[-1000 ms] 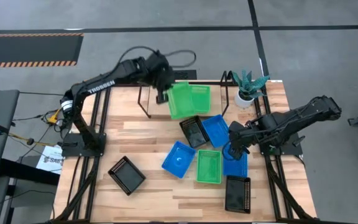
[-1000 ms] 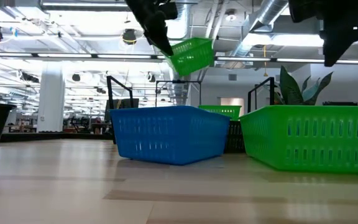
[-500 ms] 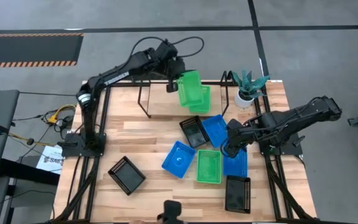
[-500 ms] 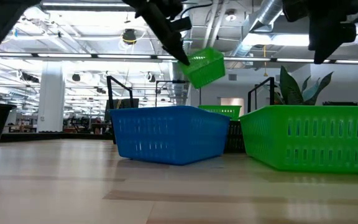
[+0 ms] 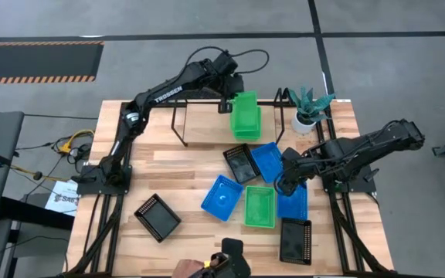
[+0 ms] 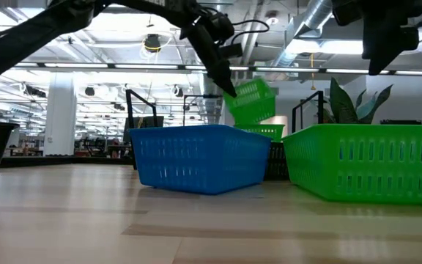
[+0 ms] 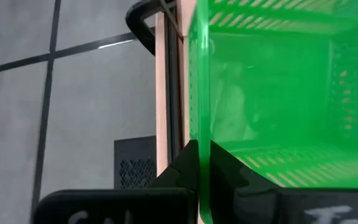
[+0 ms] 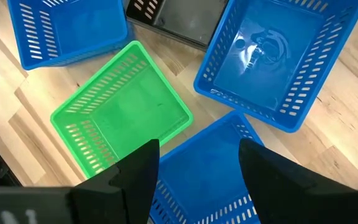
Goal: Stack baskets on shelf by color
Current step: Stack the left green bin on top of the other green bin on the shelf
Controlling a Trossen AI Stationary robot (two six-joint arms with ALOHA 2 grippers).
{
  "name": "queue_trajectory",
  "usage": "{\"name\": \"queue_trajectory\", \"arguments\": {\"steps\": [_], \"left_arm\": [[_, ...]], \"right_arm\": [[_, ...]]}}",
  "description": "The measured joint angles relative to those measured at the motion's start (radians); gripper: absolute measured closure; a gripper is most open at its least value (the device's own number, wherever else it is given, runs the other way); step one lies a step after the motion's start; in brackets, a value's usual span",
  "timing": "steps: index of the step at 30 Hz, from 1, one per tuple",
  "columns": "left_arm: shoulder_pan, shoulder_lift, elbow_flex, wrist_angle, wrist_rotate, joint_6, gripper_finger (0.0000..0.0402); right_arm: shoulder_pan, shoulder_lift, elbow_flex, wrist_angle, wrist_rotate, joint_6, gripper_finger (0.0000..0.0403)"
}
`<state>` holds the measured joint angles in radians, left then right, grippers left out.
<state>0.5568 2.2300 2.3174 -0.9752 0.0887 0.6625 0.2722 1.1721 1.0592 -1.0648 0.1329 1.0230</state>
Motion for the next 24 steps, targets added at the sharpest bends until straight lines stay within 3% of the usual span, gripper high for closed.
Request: {"name": "queue_trajectory", "arguments": {"steps": [24], "left_arm": [[-0.03,-0.001,-0.008,-0.019,0.06,0.069,0.04]], "right_arm": [[0.0,0.0,0.0,0.001,0.026,-0.011,0.0158]]}}
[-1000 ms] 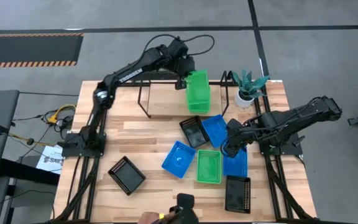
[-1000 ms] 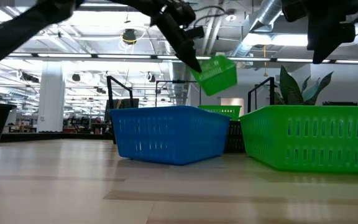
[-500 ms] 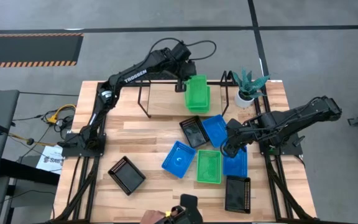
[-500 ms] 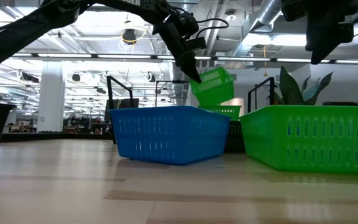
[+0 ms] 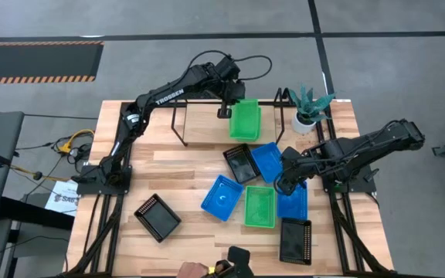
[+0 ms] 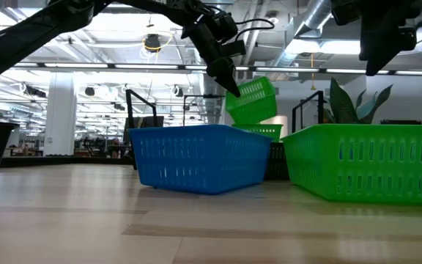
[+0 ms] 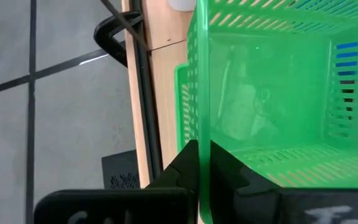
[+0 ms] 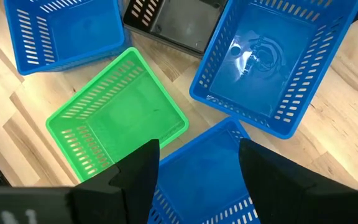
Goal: Stack baskets on shelf by color
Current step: Stack the left green bin on top of the other green bin on the shelf, then stack the green bin on top of the other green bin on the shelf
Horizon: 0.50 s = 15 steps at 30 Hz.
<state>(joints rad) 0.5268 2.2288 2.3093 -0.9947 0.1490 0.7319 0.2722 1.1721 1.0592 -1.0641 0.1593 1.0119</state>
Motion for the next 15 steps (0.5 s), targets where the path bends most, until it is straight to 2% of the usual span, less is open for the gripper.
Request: {"name": "queue_trajectory", "arguments": {"steps": [4,11,15], "left_arm": [[0.0,0.0,0.0,-0.002,0.003,-0.007,0.0374],[0.0,-0.001,0.0,0.027,-0.002,-0.011,0.0301],[0.0,-0.002,0.0,0.027,-0.005,-0.014,0.0276]], "right_arm": [[0.0,0.0,0.0,0.0,0.0,-0.002,0.0158],[0.0,0.0,0.0,0.0,0.0,-0.002,0.0158],[0.0,0.0,0.0,0.0,0.0,-0.002,0.0158]]}}
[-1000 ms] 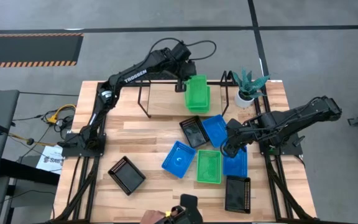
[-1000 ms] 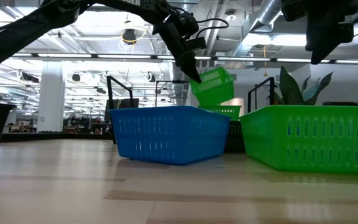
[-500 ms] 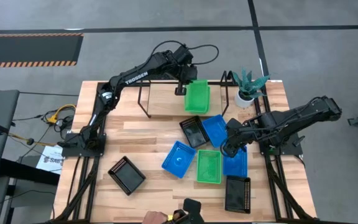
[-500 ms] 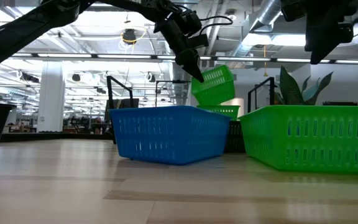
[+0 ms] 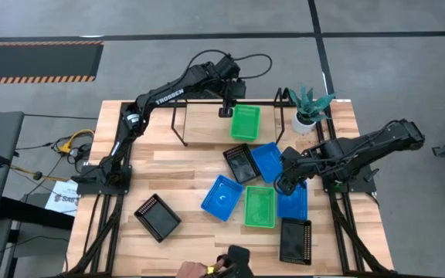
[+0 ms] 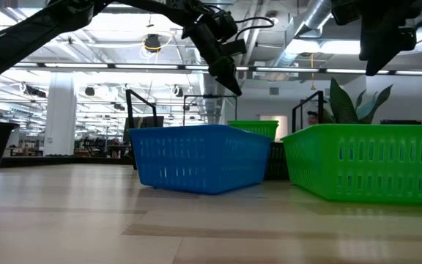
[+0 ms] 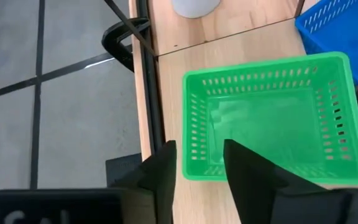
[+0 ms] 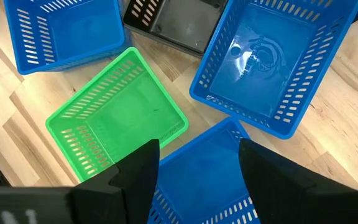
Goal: Stack baskets on shelf by color
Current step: Stack the green bin on top of the other green bin on the shelf
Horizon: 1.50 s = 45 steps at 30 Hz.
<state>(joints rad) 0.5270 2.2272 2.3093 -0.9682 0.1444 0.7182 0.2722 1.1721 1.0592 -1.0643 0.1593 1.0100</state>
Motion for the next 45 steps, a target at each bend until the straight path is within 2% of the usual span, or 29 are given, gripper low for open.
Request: {"name": "queue_trajectory", "arguments": {"steps": [4,7,12,15,22,26,31,37,42,45], "left_arm": [[0.0,0.0,0.034,-0.033,-0.008,-0.08,0.0268],[0.001,-0.032,0.038,-0.105,0.108,-0.125,0.0267],[-0.013,-0.091,0.039,-0.237,0.359,-0.277,0.0267],[-0.044,-0.1,0.039,-0.316,0.421,-0.313,0.0267],[-0.208,-0.1,0.038,-0.367,0.364,-0.331,0.0267],[-0.315,-0.1,0.037,-0.298,0.258,-0.4,0.0267],[-0.41,-0.102,-0.042,-0.154,0.173,-0.526,0.0267],[-0.475,-0.1,-0.2,-0.002,0.157,-0.554,0.0259],[-0.511,-0.1,-0.338,0.199,0.149,-0.5,0.0231],[-0.531,-0.1,-0.414,0.323,0.11,-0.46,0.0212]], "right_arm": [[0.001,0.0,0.0,0.0,0.0,0.002,0.0158],[0.002,0.0,0.0,-0.001,0.0,0.002,0.0158],[0.002,0.0,0.0,-0.028,0.0,0.003,0.0158],[0.002,0.0,0.0,-0.043,0.0,0.003,0.0158],[0.005,0.0,0.0,-0.067,-0.001,0.003,0.0158],[0.05,0.0,0.0,-0.102,-0.009,0.011,0.0158],[0.166,0.0,0.0,-0.15,-0.042,0.033,0.0158],[0.363,0.0,0.0,-0.193,-0.058,0.221,0.0158],[0.496,0.0,0.0,-0.188,-0.029,0.432,0.0158],[0.544,0.0,0.0,-0.185,0.005,0.515,0.0158]]}}
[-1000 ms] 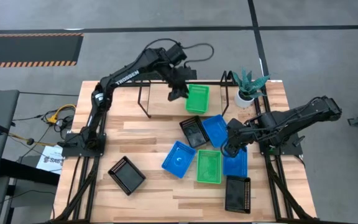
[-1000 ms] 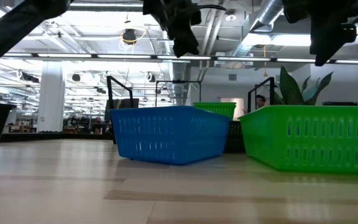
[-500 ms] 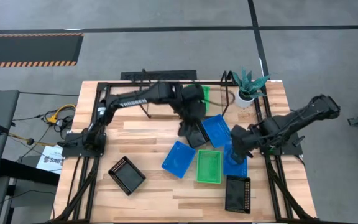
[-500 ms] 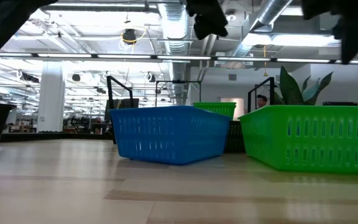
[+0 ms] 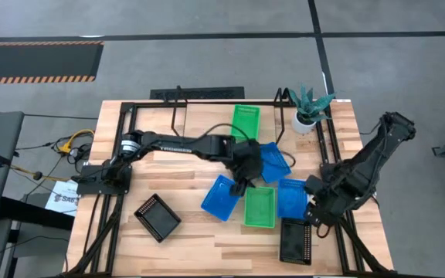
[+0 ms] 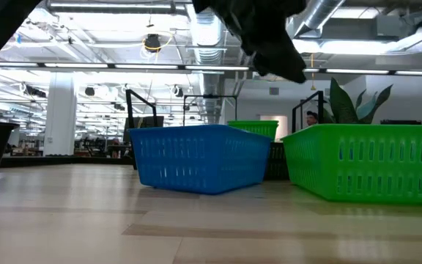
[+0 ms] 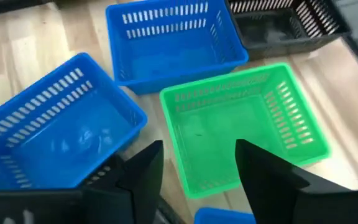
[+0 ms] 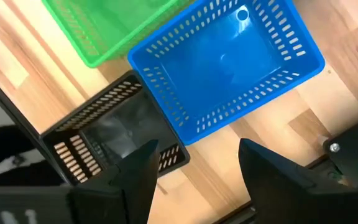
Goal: Stack baskets on shelf by color
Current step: Stack the green bin on top of the other green bin on the shelf
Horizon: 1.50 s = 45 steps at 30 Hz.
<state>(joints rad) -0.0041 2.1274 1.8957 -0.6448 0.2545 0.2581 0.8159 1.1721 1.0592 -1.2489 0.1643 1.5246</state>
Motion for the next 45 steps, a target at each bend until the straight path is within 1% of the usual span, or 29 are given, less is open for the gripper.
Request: {"name": "queue_trajectory", "arguments": {"steps": [4,8,13,15,17,20,26,28,30,31,33,37,39,41,45], "left_arm": [[-0.017,0.0,-0.084,0.083,0.002,0.019,0.0191],[-0.038,0.0,-0.156,0.155,-0.001,0.019,0.0185],[-0.057,0.0,-0.218,0.236,-0.081,0.019,0.0184],[-0.055,0.0,-0.234,0.277,-0.079,0.016,0.0184],[-0.054,0.0,-0.245,0.295,-0.088,0.009,0.0184],[-0.054,0.001,-0.25,0.307,-0.14,0.009,0.0184],[-0.052,0.003,-0.25,0.345,-0.146,0.014,0.0184],[-0.052,0.024,-0.247,0.379,-0.148,0.013,0.0184],[-0.052,0.046,-0.251,0.353,-0.151,0.001,0.0184],[-0.052,0.064,-0.243,0.368,-0.156,-0.001,0.0184],[-0.054,0.081,-0.234,0.33,-0.189,-0.011,0.0184],[-0.054,0.092,-0.216,0.335,-0.228,-0.026,0.0185],[-0.053,0.092,-0.214,0.317,-0.233,-0.026,0.0193],[-0.053,0.092,-0.211,0.304,-0.226,-0.026,0.0209],[-0.053,0.1,-0.21,0.29,-0.187,-0.026,0.026]], "right_arm": [[0.026,0.0,0.0,-0.001,0.004,0.056,0.0158],[0.035,0.0,0.0,0.0,0.007,0.112,0.0158],[0.035,0.0,0.0,0.007,0.021,0.128,0.0158],[0.035,0.0,0.0,0.007,0.021,0.128,0.0158],[0.035,0.0,0.0,0.007,0.021,0.128,0.0158],[0.035,0.0,0.0,0.007,0.021,0.128,0.0158],[0.035,0.0,0.0,0.007,0.021,0.133,0.0158],[0.035,0.0,0.0,0.007,0.021,0.136,0.0158],[0.035,0.0,0.0,0.009,0.021,0.136,0.0158],[0.035,0.0,0.0,0.009,0.021,0.136,0.0158],[0.034,0.001,0.0,0.011,0.021,0.136,0.0158],[0.035,0.0,-0.001,0.014,0.021,0.136,0.0158],[0.035,0.0,0.0,0.014,0.021,0.135,0.0158],[0.035,0.0,0.0,0.014,0.021,0.135,0.0158],[0.035,0.0,0.0,0.015,0.021,0.135,0.0158]]}}
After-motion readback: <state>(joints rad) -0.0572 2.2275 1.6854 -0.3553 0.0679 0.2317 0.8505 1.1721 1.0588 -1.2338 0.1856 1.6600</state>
